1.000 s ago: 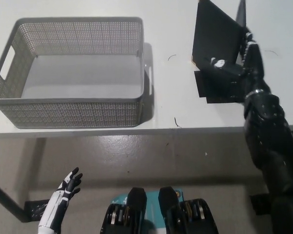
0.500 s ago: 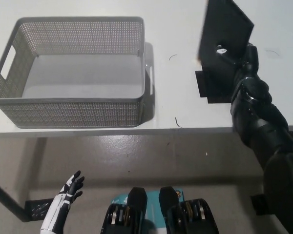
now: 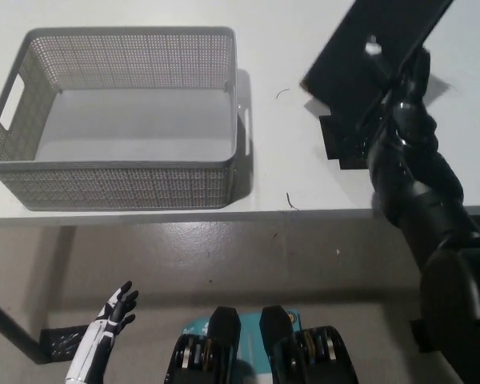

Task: A notebook is kept standing on the table on the right hand side and a container is kept on the left hand side and the robot uses its right hand to grab the notebook and places it in the container

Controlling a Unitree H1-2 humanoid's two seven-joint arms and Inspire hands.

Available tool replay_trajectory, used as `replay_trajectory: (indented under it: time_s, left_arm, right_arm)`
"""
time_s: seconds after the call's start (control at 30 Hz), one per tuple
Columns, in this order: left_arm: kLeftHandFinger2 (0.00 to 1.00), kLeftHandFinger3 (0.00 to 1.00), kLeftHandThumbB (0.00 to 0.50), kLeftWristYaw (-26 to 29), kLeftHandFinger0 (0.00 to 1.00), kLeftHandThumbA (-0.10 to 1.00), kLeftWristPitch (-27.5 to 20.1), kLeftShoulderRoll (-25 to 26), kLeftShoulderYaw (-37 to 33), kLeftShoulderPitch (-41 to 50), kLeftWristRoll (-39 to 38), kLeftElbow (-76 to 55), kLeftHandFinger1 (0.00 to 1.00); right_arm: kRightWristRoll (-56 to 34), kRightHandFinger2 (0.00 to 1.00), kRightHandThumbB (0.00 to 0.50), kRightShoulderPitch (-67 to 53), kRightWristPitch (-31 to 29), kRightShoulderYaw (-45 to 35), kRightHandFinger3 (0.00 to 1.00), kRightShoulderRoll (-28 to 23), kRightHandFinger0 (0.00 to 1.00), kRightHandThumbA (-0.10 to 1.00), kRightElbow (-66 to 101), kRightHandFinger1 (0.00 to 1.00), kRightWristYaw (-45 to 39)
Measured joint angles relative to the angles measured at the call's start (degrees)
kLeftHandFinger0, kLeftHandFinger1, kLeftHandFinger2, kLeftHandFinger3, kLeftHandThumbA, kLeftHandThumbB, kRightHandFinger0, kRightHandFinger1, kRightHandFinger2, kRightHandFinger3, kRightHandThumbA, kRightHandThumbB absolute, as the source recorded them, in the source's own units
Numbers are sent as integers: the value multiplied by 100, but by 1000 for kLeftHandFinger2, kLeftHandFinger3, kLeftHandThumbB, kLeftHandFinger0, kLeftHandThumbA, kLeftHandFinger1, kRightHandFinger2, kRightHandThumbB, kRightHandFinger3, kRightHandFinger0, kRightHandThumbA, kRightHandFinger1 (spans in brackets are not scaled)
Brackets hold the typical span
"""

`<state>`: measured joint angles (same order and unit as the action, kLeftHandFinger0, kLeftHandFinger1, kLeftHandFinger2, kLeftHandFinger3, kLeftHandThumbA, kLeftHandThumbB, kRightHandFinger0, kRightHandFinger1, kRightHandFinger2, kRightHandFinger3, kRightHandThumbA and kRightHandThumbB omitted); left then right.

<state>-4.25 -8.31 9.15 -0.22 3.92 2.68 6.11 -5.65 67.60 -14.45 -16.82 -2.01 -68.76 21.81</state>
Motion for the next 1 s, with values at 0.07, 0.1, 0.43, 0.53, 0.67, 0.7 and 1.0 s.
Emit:
replay_trajectory:
  time_s: [0.07,0.1,0.43,0.53,0.67,0.7,1.0]
  left_arm:
    - [1000,1000,184,-5,1000,1000,0,0,-1,1,-8,0,1000]
    - [1000,1000,179,-10,1000,1000,0,0,-2,2,-11,0,1000]
    - [1000,1000,187,-17,1000,1000,-3,1,-5,1,-3,3,1000]
    - [1000,1000,194,-20,1000,1000,-4,3,-7,-1,-5,3,1000]
    - [1000,1000,169,-21,1000,1000,-4,3,-12,-5,-3,3,1000]
    - [1000,1000,168,-22,1000,1000,-4,3,-13,-5,-4,3,1000]
    - [1000,1000,190,-87,1000,1000,-11,16,-29,-19,-9,2,1000]
  right_arm:
    - [-8,693,102,1,2,21,846,84,0,-100,389,254,-4]
    - [-16,698,118,1,4,32,835,143,0,-100,594,264,-10]
    - [130,425,102,293,232,717,556,783,0,-100,1985,55,11]
    - [280,443,113,599,270,1056,555,1018,0,-100,1930,43,44]
    - [458,599,115,849,288,1386,716,1294,0,-100,1544,145,101]
    - [488,624,115,869,288,1433,741,1335,0,-100,1452,173,109]
    - [696,522,119,1002,269,1819,622,1664,0,-100,-241,120,146]
